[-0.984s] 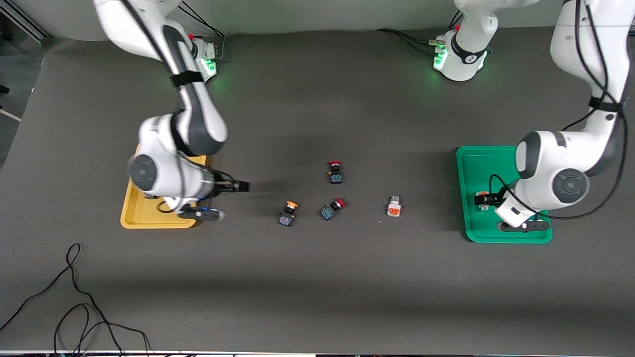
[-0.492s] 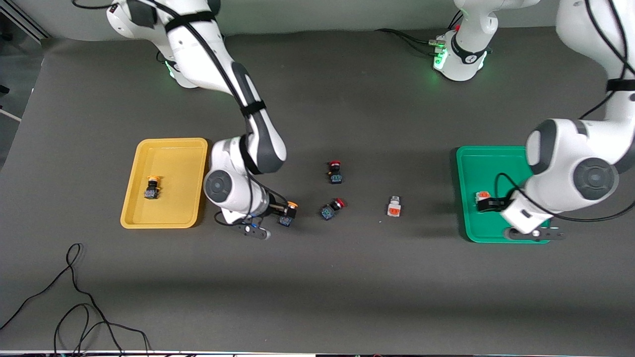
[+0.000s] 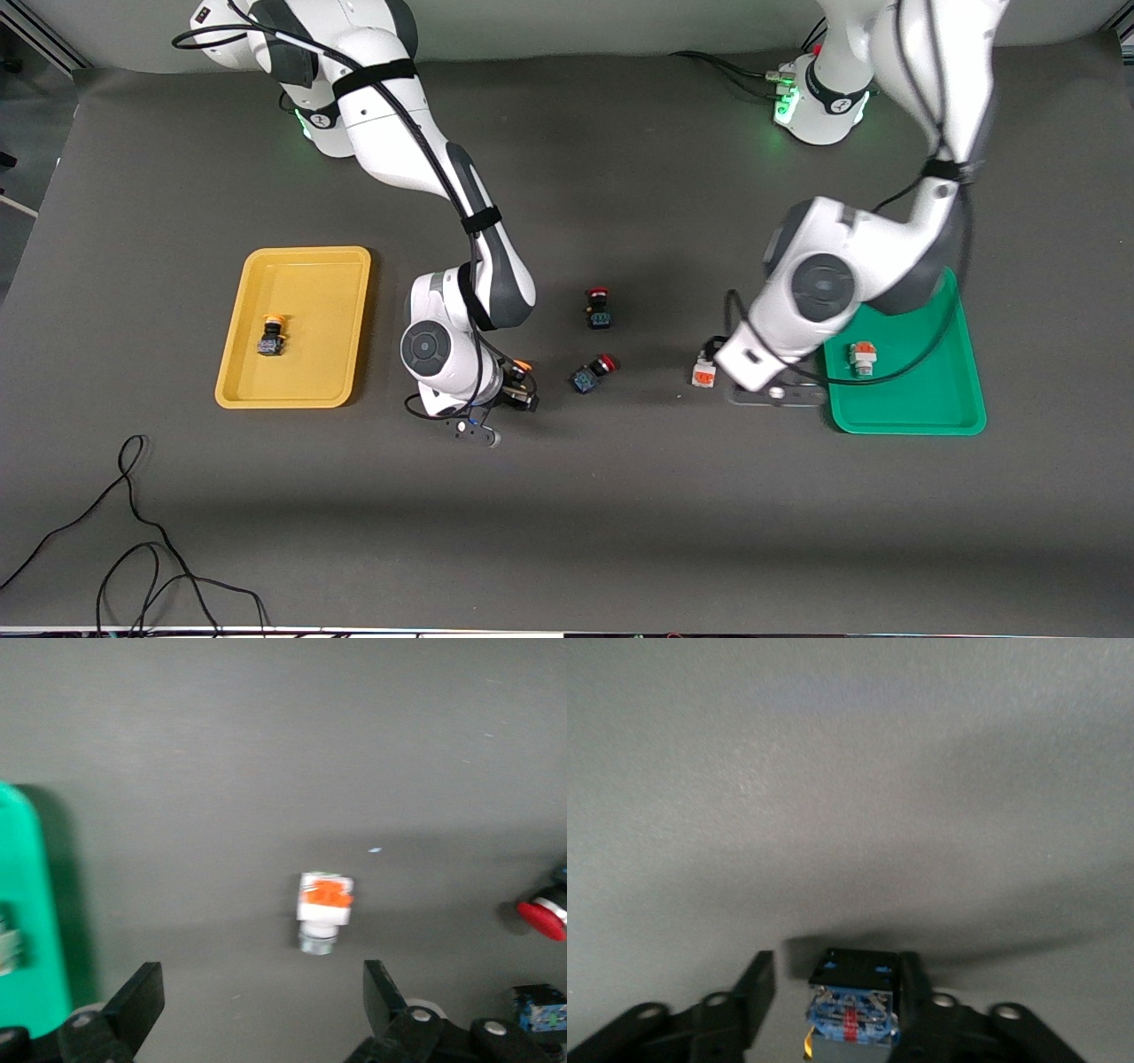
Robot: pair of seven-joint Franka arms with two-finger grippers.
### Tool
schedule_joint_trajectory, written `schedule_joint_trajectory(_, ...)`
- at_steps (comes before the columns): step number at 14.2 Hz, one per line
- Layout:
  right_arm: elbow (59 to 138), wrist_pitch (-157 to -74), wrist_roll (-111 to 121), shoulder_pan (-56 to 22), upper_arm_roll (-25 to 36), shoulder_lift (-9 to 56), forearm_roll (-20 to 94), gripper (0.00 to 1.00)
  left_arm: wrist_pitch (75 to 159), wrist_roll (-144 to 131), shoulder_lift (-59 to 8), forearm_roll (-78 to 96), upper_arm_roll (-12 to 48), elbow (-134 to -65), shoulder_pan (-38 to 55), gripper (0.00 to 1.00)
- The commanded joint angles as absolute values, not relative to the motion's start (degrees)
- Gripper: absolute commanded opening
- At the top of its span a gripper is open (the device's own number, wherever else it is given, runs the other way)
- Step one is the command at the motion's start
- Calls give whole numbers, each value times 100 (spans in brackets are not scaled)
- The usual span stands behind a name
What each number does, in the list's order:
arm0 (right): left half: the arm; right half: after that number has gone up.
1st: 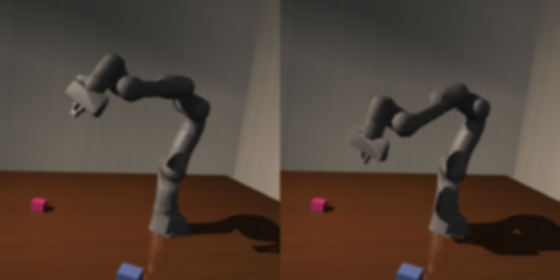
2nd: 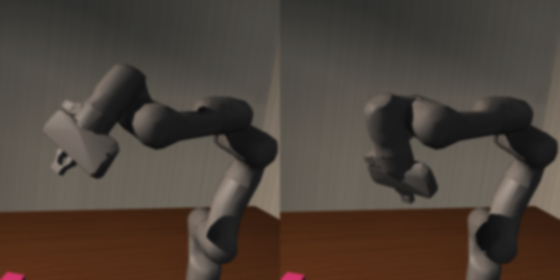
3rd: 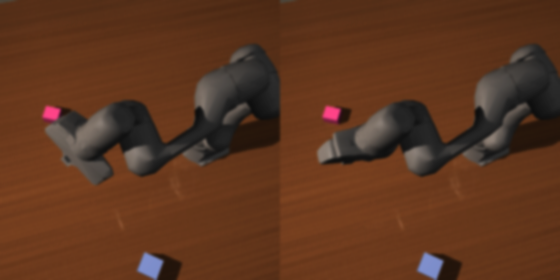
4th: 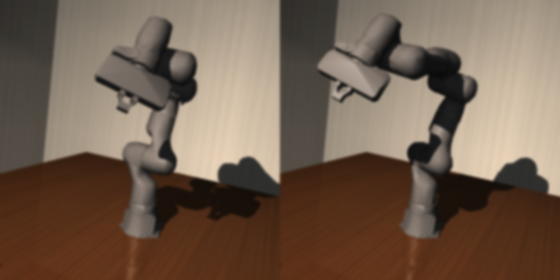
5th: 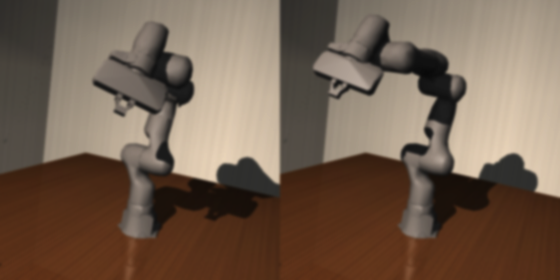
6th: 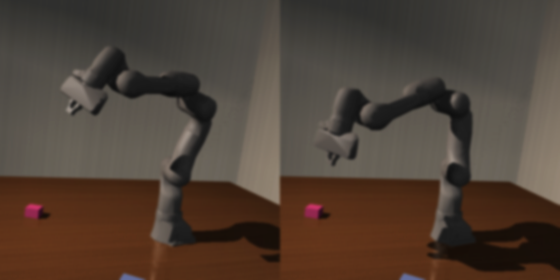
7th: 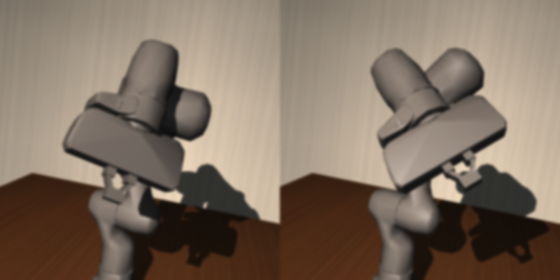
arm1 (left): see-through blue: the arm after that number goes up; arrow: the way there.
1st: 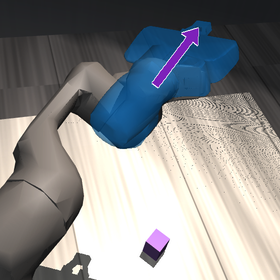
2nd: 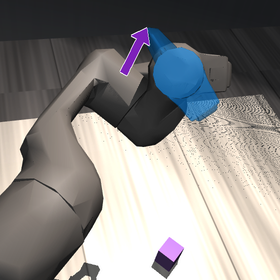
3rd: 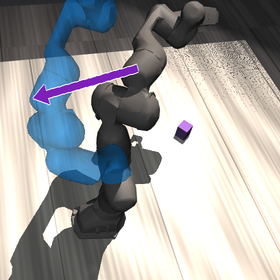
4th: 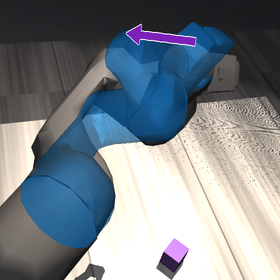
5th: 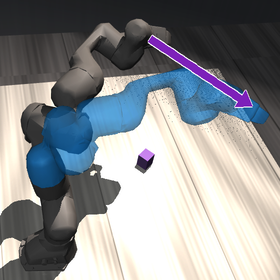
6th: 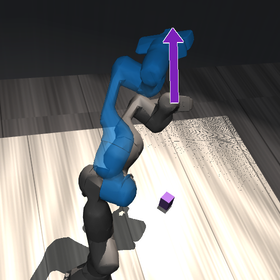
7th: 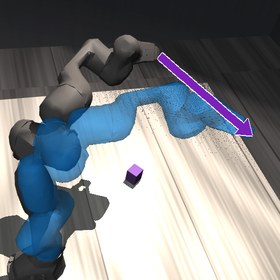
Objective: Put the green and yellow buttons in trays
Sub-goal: 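Carry the second buttons into the yellow and green trays with both grippers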
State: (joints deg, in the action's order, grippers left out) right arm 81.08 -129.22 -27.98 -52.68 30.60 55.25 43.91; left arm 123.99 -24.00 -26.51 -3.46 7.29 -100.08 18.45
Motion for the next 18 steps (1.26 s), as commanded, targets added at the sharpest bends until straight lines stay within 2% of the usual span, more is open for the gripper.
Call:
schedule_joint_trajectory(1,7945,-12920,-2883,-5238,3085,5564,4517,0,12751,-2461,-3180,-325,624,-9835,2091,100)
schedule_joint_trajectory(4,7963,-12413,-2682,-5063,3120,5292,4491,0,13296,-2531,-3672,-316,624,-9835,2109,100)
schedule_joint_trajectory(6,8007,-11667,-2138,-4730,3225,4828,4430,0,13421,-2636,-3849,-325,624,-9835,2118,100)
schedule_joint_trajectory(8,8007,-10535,-1594,-4500,3575,4326,4343,0,13438,-2645,-3902,-325,624,-9826,2118,100)
schedule_joint_trajectory(9,8042,-10103,-1339,-4535,3916,4159,4211,0,13447,-2663,-3902,-316,624,-9835,2118,88)
schedule_joint_trajectory(11,8452,-9669,-977,-4649,4340,3624,3887,0,13439,-2925,-3902,-316,624,-9852,2127,45)
schedule_joint_trajectory(13,9355,-9851,-329,-4816,4587,2930,3211,0,13377,-3014,-3867,-308,633,-9835,2118,27)
schedule_joint_trajectory(16,10806,-10754,445,-4825,4693,2321,2928,0,13150,-3294,-3614,-290,633,-9817,2118,25)
schedule_joint_trajectory(18,11598,-11807,973,-4816,4693,2294,2900,0,12415,-3340,-3202,-255,642,-9678,2074,25)
